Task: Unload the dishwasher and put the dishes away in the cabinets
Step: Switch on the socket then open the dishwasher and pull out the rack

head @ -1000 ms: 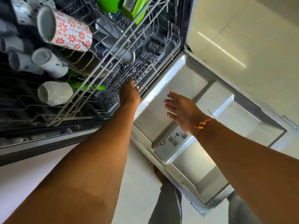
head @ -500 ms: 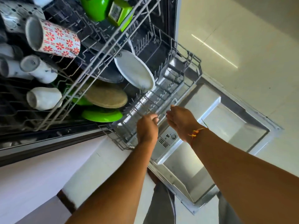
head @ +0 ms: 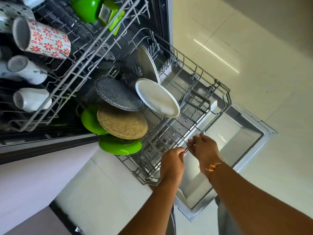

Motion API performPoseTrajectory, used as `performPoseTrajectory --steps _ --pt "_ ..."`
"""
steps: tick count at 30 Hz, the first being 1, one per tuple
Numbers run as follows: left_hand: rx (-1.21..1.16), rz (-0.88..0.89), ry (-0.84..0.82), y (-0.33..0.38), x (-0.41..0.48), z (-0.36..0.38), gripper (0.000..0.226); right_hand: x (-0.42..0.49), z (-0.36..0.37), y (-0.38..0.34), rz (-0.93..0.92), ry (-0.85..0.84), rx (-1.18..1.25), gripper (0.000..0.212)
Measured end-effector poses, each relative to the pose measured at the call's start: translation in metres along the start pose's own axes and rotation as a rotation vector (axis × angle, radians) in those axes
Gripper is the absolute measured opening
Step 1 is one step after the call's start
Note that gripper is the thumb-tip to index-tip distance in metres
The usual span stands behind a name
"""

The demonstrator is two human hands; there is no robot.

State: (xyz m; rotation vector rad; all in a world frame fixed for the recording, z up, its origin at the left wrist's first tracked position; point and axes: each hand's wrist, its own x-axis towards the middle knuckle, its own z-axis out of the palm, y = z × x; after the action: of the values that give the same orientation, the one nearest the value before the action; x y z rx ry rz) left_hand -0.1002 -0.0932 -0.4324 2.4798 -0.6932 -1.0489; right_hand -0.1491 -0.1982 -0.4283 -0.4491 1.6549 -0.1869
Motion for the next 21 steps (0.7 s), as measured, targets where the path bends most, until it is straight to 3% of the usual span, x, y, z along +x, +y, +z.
performPoseTrajectory --steps 10,15,18,21 --pt "-0.03 -0.016 -0.08 0.019 -0.038 0.029 0.025 0.002 -0.049 0.02 -0.048 0.119 -0.104 0.022" --pt "-0.081 -0.067 -0.1 0.02 -0.043 0.033 0.024 0.0 -0.063 0.015 -0.01 0.037 -0.104 0.015" --pt "-0.099 -0.084 -0.142 0.02 -0.046 0.029 0.028 -0.002 -0.068 0.013 -0.051 -0.013 -0.298 0.018" --pt "-0.129 -0.103 -0.167 0.023 -0.056 0.021 0.036 -0.022 -0.073 0.004 -0.196 0.002 -0.718 0.042"
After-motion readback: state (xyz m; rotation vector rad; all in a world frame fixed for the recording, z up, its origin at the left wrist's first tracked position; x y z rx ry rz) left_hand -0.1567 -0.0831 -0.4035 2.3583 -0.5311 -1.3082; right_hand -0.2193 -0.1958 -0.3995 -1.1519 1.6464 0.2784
